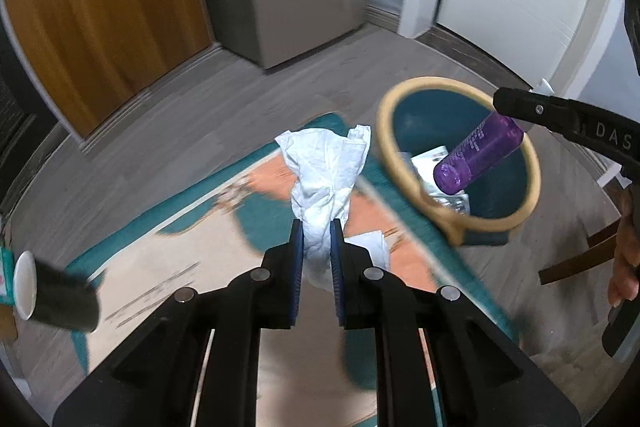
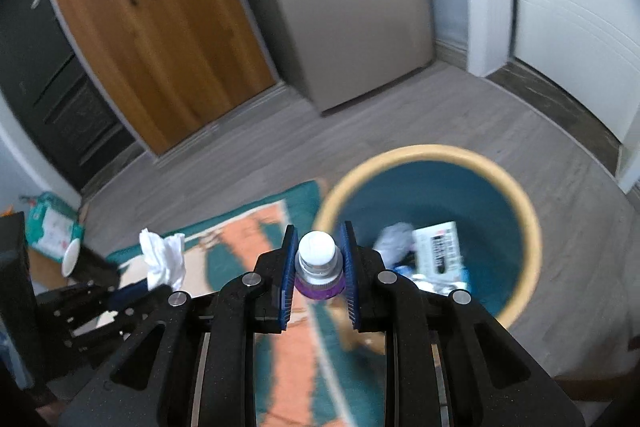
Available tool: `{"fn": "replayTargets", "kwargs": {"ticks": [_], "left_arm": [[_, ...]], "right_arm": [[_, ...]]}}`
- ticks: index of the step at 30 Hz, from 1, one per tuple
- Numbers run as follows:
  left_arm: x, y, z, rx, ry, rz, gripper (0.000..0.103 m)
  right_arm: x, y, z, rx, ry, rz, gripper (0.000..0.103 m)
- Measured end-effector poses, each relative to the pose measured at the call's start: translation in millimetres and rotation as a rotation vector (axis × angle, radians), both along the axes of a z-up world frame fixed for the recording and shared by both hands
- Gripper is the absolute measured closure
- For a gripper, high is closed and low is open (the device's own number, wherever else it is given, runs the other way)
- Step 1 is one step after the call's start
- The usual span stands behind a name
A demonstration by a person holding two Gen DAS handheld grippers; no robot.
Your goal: Collect trash
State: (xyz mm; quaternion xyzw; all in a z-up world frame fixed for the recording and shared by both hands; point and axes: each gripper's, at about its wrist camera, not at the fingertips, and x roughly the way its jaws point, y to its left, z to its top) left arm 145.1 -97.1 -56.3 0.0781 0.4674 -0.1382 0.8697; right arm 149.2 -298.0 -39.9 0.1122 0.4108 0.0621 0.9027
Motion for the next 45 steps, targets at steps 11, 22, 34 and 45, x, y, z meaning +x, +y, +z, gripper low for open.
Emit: {"fn": "replayTargets", "kwargs": {"ticks": [11, 22, 34, 45], "left_arm": [[23.0, -100.6, -15.7, -0.062, -0.01, -0.141, 0.091], [19.1, -124.8, -21.8, -0.056, -0.033, -0.166, 0.043], [-55.9, -75.3, 67.1, -0.16, -0.155, -0.107, 0.005], [-124.6, -50.8, 90.9, -0.103, -0.243, -0.041, 0.006]], "right_arm": [[6.4, -79.9, -18.0, -0.025, 0.031, -0.129, 0.08], [9.3, -91.5, -18.3, 0.005, 0.042, -0.128, 0.063], [-82.1, -88.1, 38.9, -0.046, -0.029, -0.073, 0.044], [-164.0, -67.1, 63.7, -0.157, -0.175, -0.04, 0.005]]}}
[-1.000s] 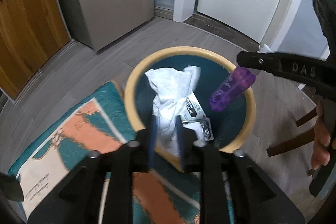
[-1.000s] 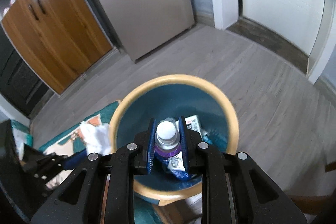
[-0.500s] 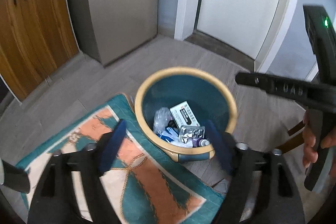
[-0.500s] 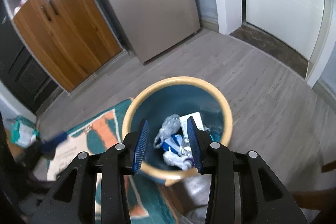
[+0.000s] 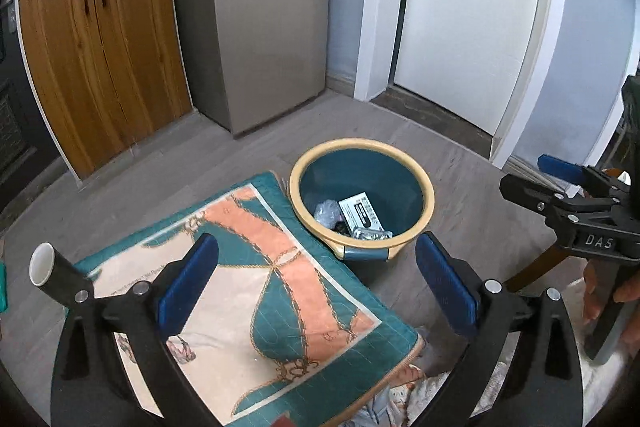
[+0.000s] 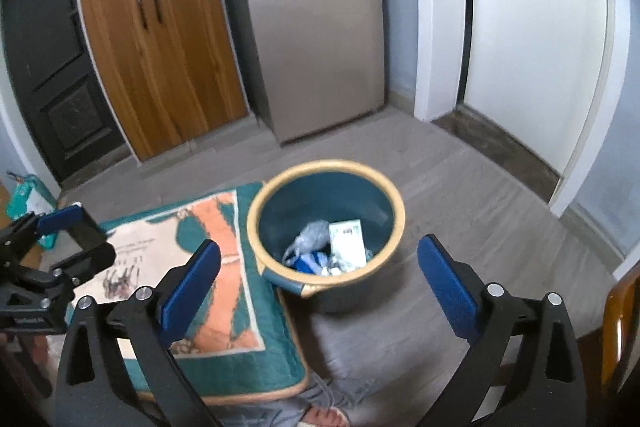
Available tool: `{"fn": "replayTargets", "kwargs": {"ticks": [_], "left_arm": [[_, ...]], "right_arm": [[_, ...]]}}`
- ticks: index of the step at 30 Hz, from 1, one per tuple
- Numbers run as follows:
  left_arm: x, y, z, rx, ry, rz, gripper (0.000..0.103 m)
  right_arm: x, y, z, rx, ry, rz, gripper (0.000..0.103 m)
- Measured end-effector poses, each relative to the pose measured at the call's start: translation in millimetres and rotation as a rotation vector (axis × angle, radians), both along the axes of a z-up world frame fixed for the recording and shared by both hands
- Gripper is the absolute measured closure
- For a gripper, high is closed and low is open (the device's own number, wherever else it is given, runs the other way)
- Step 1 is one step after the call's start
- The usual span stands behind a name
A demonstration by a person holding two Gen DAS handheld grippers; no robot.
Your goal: Collect trash
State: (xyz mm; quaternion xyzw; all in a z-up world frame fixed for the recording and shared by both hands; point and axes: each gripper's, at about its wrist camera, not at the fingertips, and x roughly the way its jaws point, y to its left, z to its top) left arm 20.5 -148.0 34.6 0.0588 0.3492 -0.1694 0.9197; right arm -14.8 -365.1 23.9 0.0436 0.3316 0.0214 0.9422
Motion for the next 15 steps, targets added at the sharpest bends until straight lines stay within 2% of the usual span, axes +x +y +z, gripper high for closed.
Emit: {"fn": "replayTargets", "kwargs": {"ticks": [4, 10, 15], "left_arm": [[-13.6, -3.5, 4.1, 0.057, -0.076, -0.011, 0.006], [-23.4, 5.9, 12.5, 0.048, -0.118, -0.004, 0.006], [-27.3, 13.1, 16.0, 0.032, -0.119, 0.008, 0.006]], "right_arm": [[-4.1, 4.2, 1.9, -0.02, -0.019, -0.025, 0.005], [-3.2, 4.1, 0.9, -0.002, -0.016, -0.049, 0.005], [-5.7, 9.8, 2.6, -0.018, -0.022, -0.042, 0.005]]}}
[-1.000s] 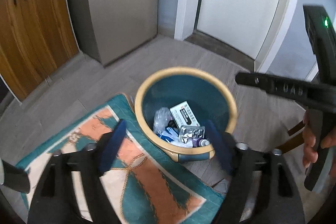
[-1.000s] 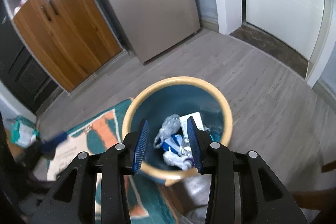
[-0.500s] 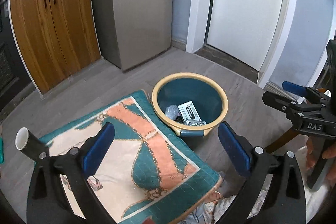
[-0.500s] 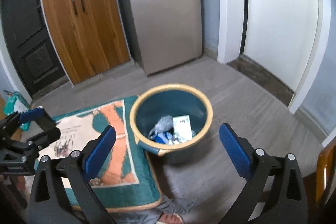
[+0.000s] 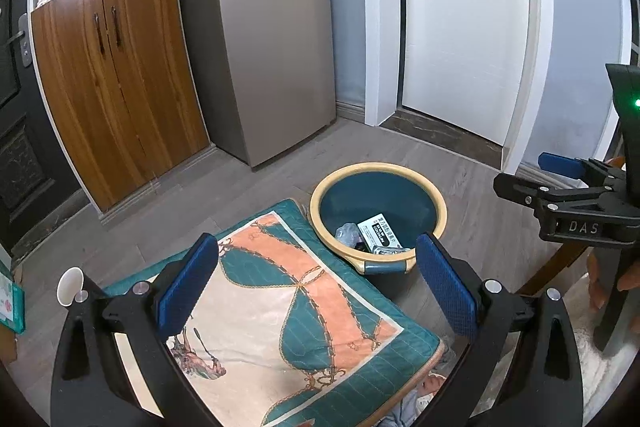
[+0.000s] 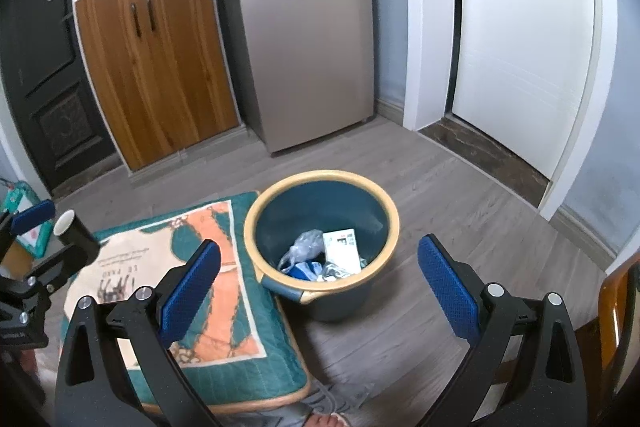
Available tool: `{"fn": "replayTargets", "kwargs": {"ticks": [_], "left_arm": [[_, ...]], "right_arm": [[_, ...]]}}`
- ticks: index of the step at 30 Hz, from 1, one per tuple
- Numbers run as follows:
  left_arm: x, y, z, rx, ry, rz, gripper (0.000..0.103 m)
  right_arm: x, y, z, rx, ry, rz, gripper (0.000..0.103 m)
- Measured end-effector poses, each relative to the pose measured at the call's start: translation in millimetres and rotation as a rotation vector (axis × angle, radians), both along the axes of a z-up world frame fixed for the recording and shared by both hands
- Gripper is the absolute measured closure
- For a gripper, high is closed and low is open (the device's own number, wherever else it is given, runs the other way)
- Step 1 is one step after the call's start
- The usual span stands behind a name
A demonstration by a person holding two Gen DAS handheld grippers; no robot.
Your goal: Collect trash
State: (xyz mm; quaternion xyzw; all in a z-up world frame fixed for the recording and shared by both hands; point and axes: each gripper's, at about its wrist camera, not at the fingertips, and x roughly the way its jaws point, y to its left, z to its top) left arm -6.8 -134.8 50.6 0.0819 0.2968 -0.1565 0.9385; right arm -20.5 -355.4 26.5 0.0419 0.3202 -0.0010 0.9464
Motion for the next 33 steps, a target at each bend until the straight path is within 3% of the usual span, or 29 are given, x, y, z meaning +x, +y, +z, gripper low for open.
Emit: {"fn": "replayTargets", "kwargs": {"ticks": [33], "left_arm": [[-4.2, -1.8, 4.3, 0.001, -0.016, -0.017, 0.006]], "right_arm": [[0.0, 5.2, 0.3, -0.025, 0.01, 0.002, 0.005]]}}
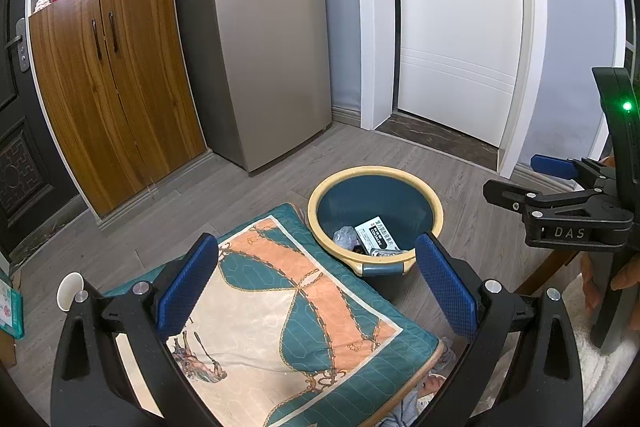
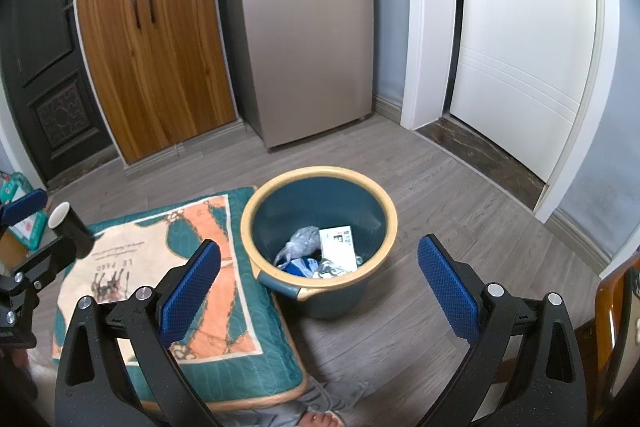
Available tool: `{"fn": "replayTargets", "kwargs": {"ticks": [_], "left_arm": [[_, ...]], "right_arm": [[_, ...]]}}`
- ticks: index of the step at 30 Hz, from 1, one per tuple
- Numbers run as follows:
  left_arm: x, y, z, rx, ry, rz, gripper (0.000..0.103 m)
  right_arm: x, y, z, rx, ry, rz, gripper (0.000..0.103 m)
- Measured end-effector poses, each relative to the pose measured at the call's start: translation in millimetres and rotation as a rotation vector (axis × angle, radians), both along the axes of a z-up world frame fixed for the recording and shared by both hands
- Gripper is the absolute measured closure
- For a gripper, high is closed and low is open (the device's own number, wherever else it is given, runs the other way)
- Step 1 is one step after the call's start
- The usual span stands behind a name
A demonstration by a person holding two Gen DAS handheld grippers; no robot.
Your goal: Collect trash
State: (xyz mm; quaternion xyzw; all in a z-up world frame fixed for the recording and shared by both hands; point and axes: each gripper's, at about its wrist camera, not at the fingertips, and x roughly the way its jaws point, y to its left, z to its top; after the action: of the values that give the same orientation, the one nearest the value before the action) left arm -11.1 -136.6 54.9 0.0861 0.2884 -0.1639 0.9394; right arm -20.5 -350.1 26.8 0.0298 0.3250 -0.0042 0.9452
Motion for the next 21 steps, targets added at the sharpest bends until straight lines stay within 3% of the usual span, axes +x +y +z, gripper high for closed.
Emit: {"fn": "replayTargets", "kwargs": {"ticks": [21], "left_arm": [[0.3, 0.2, -0.6, 0.002, 0.004, -0.003, 0.006]], "right_arm": [[0.3, 0.1, 0.5, -0.001, 0.001, 0.0, 0.005]]}}
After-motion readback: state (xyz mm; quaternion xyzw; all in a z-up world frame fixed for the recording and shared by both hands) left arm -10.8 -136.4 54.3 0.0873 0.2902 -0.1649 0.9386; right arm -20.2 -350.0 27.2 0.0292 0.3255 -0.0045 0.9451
